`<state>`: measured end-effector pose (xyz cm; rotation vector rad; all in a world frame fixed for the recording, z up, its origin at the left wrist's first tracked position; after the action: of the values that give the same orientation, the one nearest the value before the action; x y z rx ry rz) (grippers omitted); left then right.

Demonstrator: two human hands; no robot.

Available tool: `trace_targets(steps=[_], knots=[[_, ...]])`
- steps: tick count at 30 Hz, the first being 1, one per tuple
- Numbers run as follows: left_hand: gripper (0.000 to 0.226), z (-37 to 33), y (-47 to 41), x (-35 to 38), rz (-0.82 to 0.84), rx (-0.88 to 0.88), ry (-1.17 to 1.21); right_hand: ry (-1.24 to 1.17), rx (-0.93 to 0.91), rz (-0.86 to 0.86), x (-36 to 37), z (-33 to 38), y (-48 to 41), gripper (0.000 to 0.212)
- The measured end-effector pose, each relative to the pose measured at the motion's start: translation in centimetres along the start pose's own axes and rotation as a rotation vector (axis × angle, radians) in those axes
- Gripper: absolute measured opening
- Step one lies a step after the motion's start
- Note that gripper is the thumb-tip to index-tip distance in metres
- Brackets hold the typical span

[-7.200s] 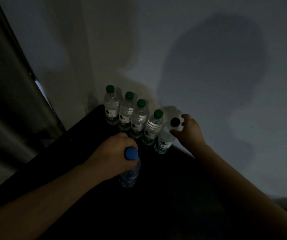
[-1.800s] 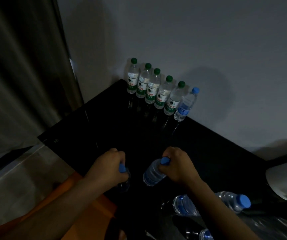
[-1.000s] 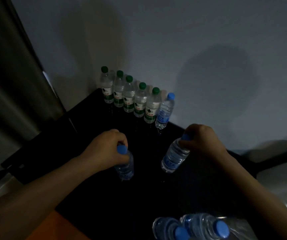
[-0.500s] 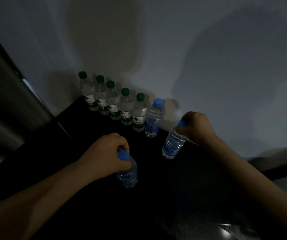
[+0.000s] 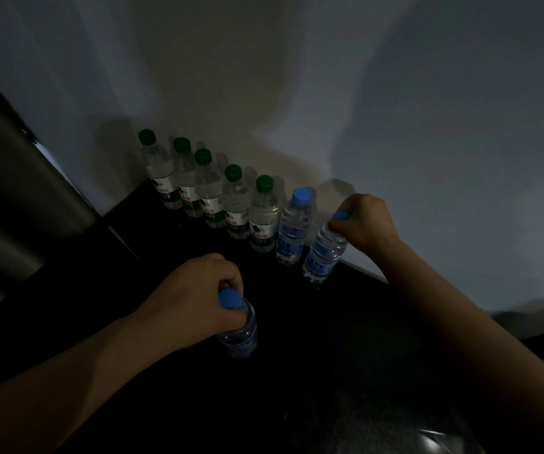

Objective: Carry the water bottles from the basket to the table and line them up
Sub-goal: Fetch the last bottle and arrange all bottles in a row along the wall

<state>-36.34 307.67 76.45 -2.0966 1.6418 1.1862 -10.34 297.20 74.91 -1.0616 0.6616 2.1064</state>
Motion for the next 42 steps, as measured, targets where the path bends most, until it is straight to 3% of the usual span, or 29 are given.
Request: trace_targets(steps=[13, 22, 27, 38, 42], knots=[[0.019, -0.4, -1.2, 0.0, -0.009, 0.008, 0.02, 0.0, -0.042, -0.028, 0.0, 0.1, -0.9, 0.019], [0.018, -2.3, -2.9, -0.1, -0.001, 0.058, -0.023, 0.028, -0.063, -0.002, 0.3, 0.2, 0.0, 0.031], [0.017, -4.2, -4.4, 0.8, 0.072, 0.067, -0.015, -0.065, 0.006, -0.038, -0.9, -2.8, 2.7, 0.053], [0.019, -11.8, -8.3, 4.7, 0.1, 0.255, -0.202, -0.044, 0.153, 0.033, -1.9, -12.3, 12.5, 0.052], [0.017, -14.4, -9.9, 6.5, 0.102, 0.336, -0.241, -0.036, 0.177, 0.008, -2.2, -14.2, 15.0, 0.04]])
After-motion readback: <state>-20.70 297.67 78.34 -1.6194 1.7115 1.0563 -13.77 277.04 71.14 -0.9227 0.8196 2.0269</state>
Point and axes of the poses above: each hand's wrist, its own y-axis away from the middle knuckle, its own x-axis out of the palm, z = x × y, the point moved 7 cm from there along -y, towards the middle knuckle, and after that the axes turned 8 degrees about z, right-handed, at the moved point
